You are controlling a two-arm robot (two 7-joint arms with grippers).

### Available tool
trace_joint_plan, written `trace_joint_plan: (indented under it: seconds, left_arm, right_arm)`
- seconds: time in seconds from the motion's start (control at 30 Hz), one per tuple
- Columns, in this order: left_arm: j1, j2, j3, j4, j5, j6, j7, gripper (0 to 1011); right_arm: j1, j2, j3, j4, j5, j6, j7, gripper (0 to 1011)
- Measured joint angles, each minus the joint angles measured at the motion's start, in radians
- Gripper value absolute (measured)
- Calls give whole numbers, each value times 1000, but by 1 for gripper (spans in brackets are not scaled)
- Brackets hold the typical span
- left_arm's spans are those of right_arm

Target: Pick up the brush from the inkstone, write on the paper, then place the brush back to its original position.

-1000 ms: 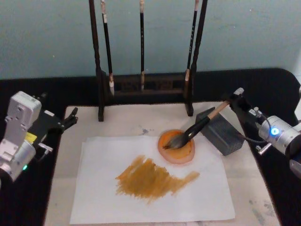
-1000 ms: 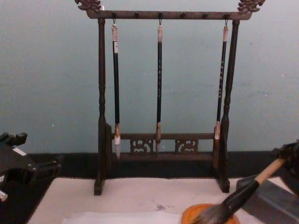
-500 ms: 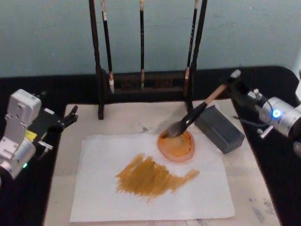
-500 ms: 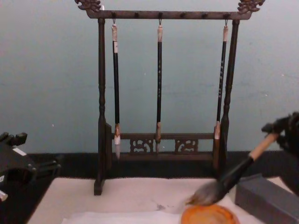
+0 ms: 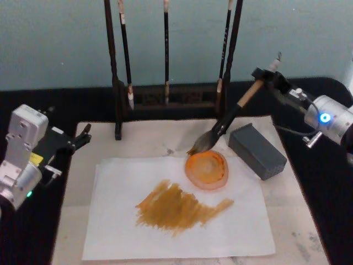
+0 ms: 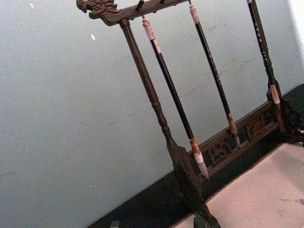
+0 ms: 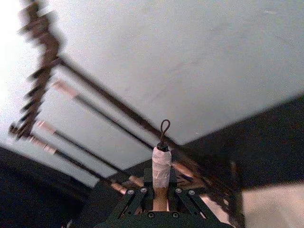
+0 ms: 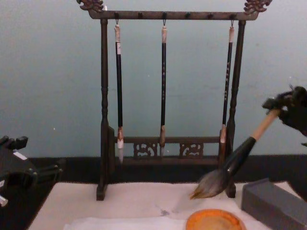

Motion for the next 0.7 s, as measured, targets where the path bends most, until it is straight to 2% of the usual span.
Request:
trace_joint_plan:
  seconds: [0.1, 0.13, 0.2, 0.23, 0.27, 0.3, 0.37, 0.4, 0.43, 0.47, 0.5, 0.53, 0.57, 0.63, 0.7]
  left_arm:
    - [0, 0, 0, 0, 0, 0, 0, 1009]
    - [0, 0, 0, 0, 0, 0, 0, 1010]
    - [0, 0, 0, 0, 0, 0, 0, 1010]
    - [0, 0, 0, 0, 0, 0, 0, 1010]
    - [0, 0, 0, 0, 0, 0, 0, 1010]
    - [0, 0, 0, 0, 0, 0, 0, 1010]
    - [0, 0, 0, 0, 0, 0, 0, 1010]
    - [0, 0, 0, 0, 0, 0, 0, 1010]
    - [0, 0, 0, 0, 0, 0, 0, 1010]
    - [0, 0, 0, 0, 0, 0, 0, 1010]
    - [0, 0, 0, 0, 0, 0, 0, 1010]
    - [0, 0, 0, 0, 0, 0, 0, 1010]
    - [0, 0, 0, 0, 0, 0, 0, 1010]
    - [0, 0, 0, 0, 0, 0, 0, 1010]
    - [0, 0, 0, 0, 0, 0, 0, 1010]
  right_arm:
    - [11, 11, -38, -24, -54, -31, 29, 155]
    - [20, 17, -65, -42, -94, -52, 45, 155]
    - [30, 24, -93, -61, -138, -76, 57, 155]
    - [41, 33, -124, -82, -188, -101, 64, 154]
    - [46, 37, -138, -92, -210, -111, 67, 154]
    - [56, 48, -170, -118, -279, -138, 70, 154]
    - [64, 60, -200, -144, -345, -157, 69, 155]
    - [72, 71, -225, -166, -406, -171, 65, 155]
    - [72, 71, -225, -166, -406, -171, 65, 155]
    - [81, 84, -254, -190, -475, -184, 55, 154]
    - [85, 91, -268, -202, -508, -188, 49, 155]
    - [94, 102, -291, -220, -568, -194, 36, 154]
    - [94, 102, -291, -220, -568, -194, 36, 154]
    - [106, 120, -324, -247, -659, -195, 15, 155]
    - [108, 124, -331, -255, -682, -195, 9, 154]
